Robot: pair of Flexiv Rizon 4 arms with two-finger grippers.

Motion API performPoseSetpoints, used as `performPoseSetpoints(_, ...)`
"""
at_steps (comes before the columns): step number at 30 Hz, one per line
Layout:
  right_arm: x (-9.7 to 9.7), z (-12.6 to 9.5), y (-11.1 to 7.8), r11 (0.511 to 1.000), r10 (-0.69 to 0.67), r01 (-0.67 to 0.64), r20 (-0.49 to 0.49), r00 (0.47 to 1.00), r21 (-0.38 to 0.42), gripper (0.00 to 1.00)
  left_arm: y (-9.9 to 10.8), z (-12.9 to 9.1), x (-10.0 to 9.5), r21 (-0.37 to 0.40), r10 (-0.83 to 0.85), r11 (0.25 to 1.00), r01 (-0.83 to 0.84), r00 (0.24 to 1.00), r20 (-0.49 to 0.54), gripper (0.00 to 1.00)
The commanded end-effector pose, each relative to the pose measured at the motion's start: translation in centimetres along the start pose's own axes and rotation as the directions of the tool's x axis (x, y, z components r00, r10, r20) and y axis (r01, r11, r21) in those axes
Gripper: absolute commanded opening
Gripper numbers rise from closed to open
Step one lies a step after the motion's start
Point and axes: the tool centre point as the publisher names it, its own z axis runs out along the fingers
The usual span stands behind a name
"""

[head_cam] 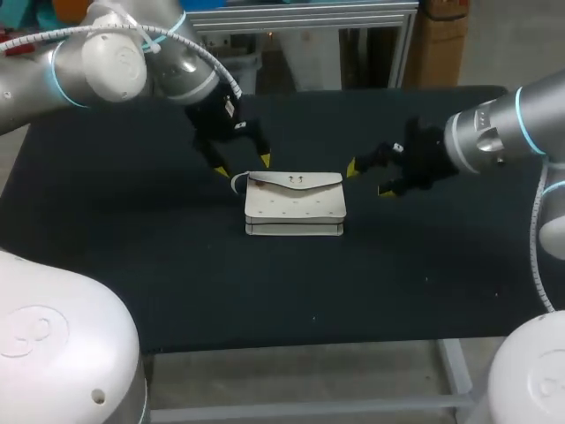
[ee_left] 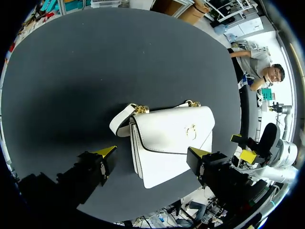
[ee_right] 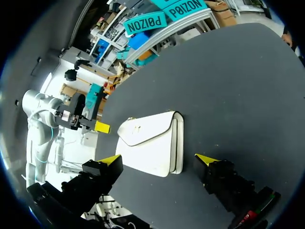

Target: Pick up the bag, open it, inspect its contents, close it, and place it on the opposite side

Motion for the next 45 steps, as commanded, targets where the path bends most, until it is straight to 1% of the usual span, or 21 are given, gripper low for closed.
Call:
performPoseSetpoints(1, 0.0, 0.8, 0.3, 0.517, 0.016, 0.003, -0.014, 1.0, 0.856, 1.0, -0.1, 0.7, -0.2, -0.005, -0.001, 1.0, 0.001, 1.0, -0.017, 1.0)
performPoseSetpoints(3, 0.1, 0.8, 0.4, 0.516, 0.006, 0.003, -0.007, 1.0, 0.857, 1.0, 0.0, 0.7, -0.3, -0.007, -0.001, 1.0, 0.001, 1.0, -0.018, 1.0)
performPoseSetpoints(7, 0.0, 0.7, 1.0, 0.545, 0.011, -0.015, 0.011, 1.0, 0.838, 1.0, 0.0, 0.8, -0.4, -0.008, -0.001, 1.0, 0.0, 0.999, -0.034, 1.0)
performPoseSetpoints(10, -0.3, 1.1, 1.2, 0.551, 0.035, -0.027, 0.009, 0.999, 0.834, 1.0, 0.1, 1.0, -0.4, -0.003, -0.003, 1.0, 0.003, 0.999, -0.043, 1.0)
performPoseSetpoints(14, -0.9, 1.6, 1.4, 0.545, 0.074, -0.04, -0.001, 0.997, 0.838, 1.0, 0.1, 1.0, -0.5, 0.006, -0.016, 1.0, 0.016, 0.997, -0.073, 1.0)
performPoseSetpoints(16, -1.2, 2.1, 1.8, 0.544, 0.087, -0.043, -0.005, 0.996, 0.838, 1.0, 0.1, 1.0, -0.6, -0.002, -0.019, 1.0, 0.019, 0.995, -0.098, 1.0)
performPoseSetpoints(23, -1.5, 3.5, 3.1, 0.558, 0.148, -0.02, -0.076, 0.986, 0.829, 1.0, 0.1, 1.1, -0.9, -0.01, -0.047, 0.999, 0.046, 0.987, -0.156, 1.0)
performPoseSetpoints(26, -1.4, 4.1, 3.4, 0.568, 0.158, -0.011, -0.096, 0.983, 0.823, 1.0, 0.0, 1.3, -0.9, -0.014, -0.048, 0.999, 0.046, 0.985, -0.168, 1.0)
performPoseSetpoints(31, -1.2, 4.9, 3.7, 0.577, 0.169, 0.002, -0.122, 0.978, 0.817, 1.0, -0.2, 1.7, -1.0, -0.009, -0.051, 0.999, 0.05, 0.975, -0.218, 1.0)
performPoseSetpoints(34, -1.1, 5.2, 3.9, 0.584, 0.167, 0.01, -0.132, 0.977, 0.812, 1.0, -0.4, 2.0, -1.0, -0.013, -0.053, 0.999, 0.051, 0.969, -0.242, 1.0)
performPoseSetpoints(40, -0.9, 5.2, 4.2, 0.595, 0.155, 0.034, -0.156, 0.975, 0.803, 1.0, -0.6, 2.3, -0.9, -0.018, -0.059, 0.998, 0.056, 0.968, -0.242, 1.0)
performPoseSetpoints(45, -1.0, 5.1, 4.2, 0.607, 0.172, 0.036, -0.175, 0.969, 0.794, 1.0, -0.7, 2.5, -0.9, -0.022, -0.065, 0.998, 0.062, 0.966, -0.25, 1.0)
